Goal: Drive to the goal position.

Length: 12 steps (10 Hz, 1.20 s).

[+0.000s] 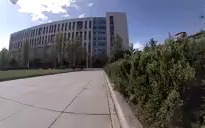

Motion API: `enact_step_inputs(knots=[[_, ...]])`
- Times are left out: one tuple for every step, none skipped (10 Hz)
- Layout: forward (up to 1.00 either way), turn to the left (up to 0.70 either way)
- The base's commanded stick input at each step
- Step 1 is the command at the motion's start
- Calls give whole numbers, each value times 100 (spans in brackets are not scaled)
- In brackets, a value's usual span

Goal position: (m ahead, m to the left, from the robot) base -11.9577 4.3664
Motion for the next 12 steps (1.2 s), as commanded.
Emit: enact_step_inputs(knots=[[4, 0], [4, 0], [4, 0], [4, 0], [4, 0], [4, 0], [4, 0], [4, 0], [4, 0], [4, 0], [4, 0], [5, 0]])
